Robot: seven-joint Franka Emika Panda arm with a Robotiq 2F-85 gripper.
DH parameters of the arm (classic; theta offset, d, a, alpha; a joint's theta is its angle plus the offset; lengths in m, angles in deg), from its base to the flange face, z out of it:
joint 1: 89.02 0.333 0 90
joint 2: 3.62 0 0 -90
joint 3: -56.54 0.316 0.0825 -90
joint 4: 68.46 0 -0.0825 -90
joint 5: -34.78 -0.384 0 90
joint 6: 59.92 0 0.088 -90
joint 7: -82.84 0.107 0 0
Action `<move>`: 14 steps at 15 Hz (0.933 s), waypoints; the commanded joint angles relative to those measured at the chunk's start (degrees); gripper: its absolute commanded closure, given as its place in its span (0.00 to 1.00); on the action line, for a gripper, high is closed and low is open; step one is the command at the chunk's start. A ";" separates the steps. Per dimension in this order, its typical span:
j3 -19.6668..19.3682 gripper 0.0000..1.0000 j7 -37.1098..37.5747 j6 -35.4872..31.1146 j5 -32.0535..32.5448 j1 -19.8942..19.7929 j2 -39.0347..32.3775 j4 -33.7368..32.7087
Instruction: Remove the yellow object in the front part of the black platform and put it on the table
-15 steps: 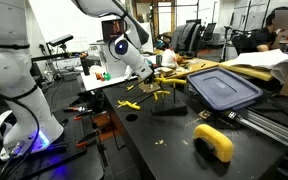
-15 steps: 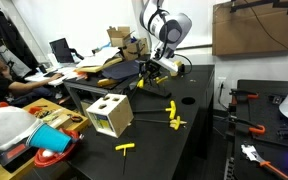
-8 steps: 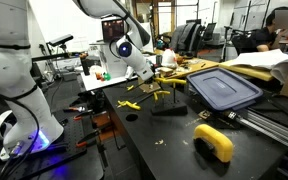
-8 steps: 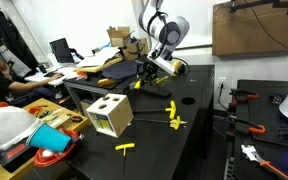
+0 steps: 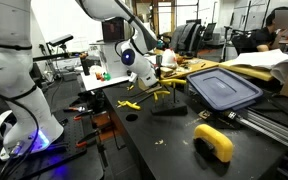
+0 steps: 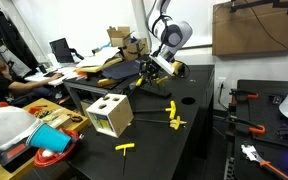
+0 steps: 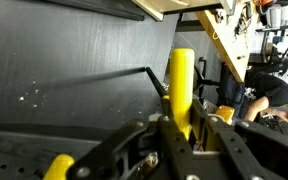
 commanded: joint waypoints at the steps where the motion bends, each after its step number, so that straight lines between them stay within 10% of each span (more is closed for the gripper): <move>1: -0.83 0.94 -3.54 4.03 -3.66 -1.32 1.39 1.51; 14: -4.32 0.94 -29.67 17.16 -28.38 6.21 -0.98 8.86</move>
